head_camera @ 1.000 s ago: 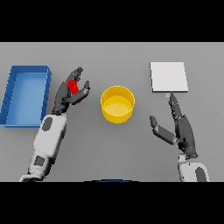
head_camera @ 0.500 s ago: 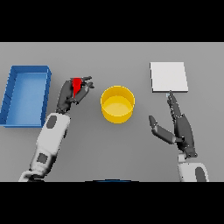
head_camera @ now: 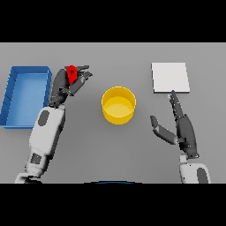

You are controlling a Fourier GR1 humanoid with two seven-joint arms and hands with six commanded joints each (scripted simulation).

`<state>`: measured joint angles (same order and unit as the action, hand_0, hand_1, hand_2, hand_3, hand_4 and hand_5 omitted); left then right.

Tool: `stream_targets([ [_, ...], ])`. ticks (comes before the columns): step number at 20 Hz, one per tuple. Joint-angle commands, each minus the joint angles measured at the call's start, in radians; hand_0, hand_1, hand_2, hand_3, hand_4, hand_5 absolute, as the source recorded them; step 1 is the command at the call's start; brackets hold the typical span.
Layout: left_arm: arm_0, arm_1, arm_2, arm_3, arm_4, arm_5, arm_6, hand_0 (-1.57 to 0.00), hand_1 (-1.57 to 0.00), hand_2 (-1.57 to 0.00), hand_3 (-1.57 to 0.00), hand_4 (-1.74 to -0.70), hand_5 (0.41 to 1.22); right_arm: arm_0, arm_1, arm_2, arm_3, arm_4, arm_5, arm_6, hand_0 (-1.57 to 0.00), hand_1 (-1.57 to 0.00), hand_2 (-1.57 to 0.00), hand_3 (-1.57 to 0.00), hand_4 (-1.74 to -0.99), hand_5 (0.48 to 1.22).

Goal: Pick up the red beaker and tilt it to pour out 1 green nut into yellow bowl. Pick up the yellow bowl and place it on the metallic measuring scale.

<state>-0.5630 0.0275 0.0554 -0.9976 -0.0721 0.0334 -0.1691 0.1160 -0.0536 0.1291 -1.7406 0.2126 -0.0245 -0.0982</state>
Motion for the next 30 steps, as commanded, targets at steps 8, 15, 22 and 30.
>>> stream_targets([
  [8, 0.007, 0.102, -0.112, -0.079, -0.089, -0.02, 0.058, -1.56, -1.56, -1.56, -1.56, -1.73, 1.134, 0.014, -0.02, 0.009, -0.002, 0.038, -0.007, -0.037, 0.0, 0.0, 0.0, 0.0, -1.21, 0.664],
  [15, -0.096, 0.221, -0.334, -0.103, -0.313, -0.08, 0.203, -1.57, -1.57, -1.57, -1.57, -1.74, 1.129, 0.008, -0.016, 0.016, -0.012, 0.043, -0.003, 0.019, 0.0, 0.0, 0.0, 0.0, -1.178, 0.663],
  [22, -0.237, 0.282, -0.573, -0.083, -0.551, -0.166, 0.295, -1.57, -1.57, -1.57, -1.57, -1.74, 1.191, 0.021, -0.008, 0.012, -0.011, 0.017, 0.011, 0.016, 0.0, 0.0, 0.0, 0.0, -1.182, 0.674],
  [30, -0.413, 0.305, -0.783, 0.019, -0.766, -0.347, 0.26, -1.57, -1.57, -1.57, -1.33, -1.72, 1.216, 0.029, 0.015, 0.004, -0.01, -0.019, 0.015, 0.042, 0.0, 0.0, 0.0, 0.0, -1.202, 0.651],
])
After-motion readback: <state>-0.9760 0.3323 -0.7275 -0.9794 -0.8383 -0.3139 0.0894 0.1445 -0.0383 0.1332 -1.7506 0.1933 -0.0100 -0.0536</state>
